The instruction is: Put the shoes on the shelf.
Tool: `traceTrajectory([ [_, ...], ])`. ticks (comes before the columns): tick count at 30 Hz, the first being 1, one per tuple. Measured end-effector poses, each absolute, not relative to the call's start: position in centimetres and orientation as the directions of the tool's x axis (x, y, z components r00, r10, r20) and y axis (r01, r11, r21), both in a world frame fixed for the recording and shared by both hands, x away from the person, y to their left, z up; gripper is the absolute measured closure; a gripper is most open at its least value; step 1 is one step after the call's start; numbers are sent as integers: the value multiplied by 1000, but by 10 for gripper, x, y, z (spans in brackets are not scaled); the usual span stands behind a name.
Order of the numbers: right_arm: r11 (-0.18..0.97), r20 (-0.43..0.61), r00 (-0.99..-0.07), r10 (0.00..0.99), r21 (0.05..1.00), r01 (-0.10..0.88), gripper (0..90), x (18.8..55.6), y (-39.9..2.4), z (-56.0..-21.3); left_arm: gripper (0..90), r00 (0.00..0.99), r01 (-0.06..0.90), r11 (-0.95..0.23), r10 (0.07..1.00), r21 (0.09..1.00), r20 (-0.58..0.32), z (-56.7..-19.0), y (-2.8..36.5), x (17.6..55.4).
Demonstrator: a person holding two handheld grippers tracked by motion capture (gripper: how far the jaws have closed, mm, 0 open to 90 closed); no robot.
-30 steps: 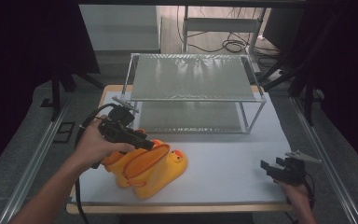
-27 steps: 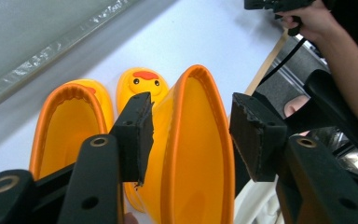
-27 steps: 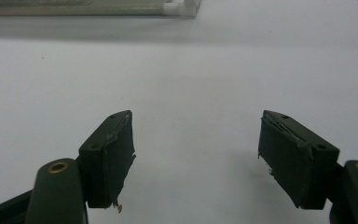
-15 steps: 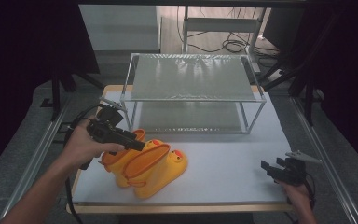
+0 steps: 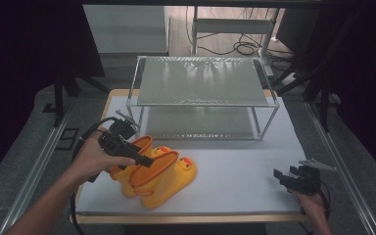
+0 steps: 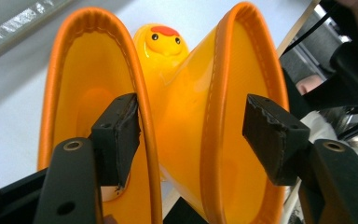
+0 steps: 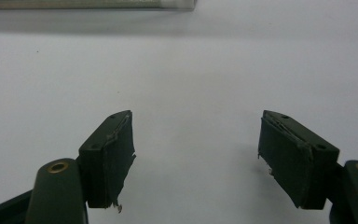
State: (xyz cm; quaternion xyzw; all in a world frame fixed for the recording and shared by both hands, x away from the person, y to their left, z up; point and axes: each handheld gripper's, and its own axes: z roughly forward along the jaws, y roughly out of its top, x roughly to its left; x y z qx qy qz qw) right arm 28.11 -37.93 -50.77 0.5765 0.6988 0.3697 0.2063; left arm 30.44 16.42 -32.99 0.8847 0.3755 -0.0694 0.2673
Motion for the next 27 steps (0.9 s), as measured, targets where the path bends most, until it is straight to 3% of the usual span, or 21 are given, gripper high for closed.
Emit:
traceTrajectory([
  [9, 55, 141, -244, 960, 756, 652, 264, 281, -380, -507, 439, 695, 711, -592, 672, 379, -254, -346, 149, 309],
  [12, 55, 141, -242, 960, 753, 655, 264, 281, -381, -508, 557, 685, 719, -578, 683, 385, -254, -345, 151, 308],
  [15, 57, 139, -243, 960, 753, 656, 265, 281, -381, -508, 759, 678, 723, -565, 689, 397, -255, -344, 154, 309],
  [17, 54, 141, -241, 960, 753, 656, 265, 281, -381, -508, 808, 678, 722, -566, 694, 398, -242, -343, 156, 310],
  [27, 46, 145, -233, 962, 752, 657, 266, 280, -383, -507, 818, 687, 718, -555, 665, 420, -294, -335, 151, 317],
])
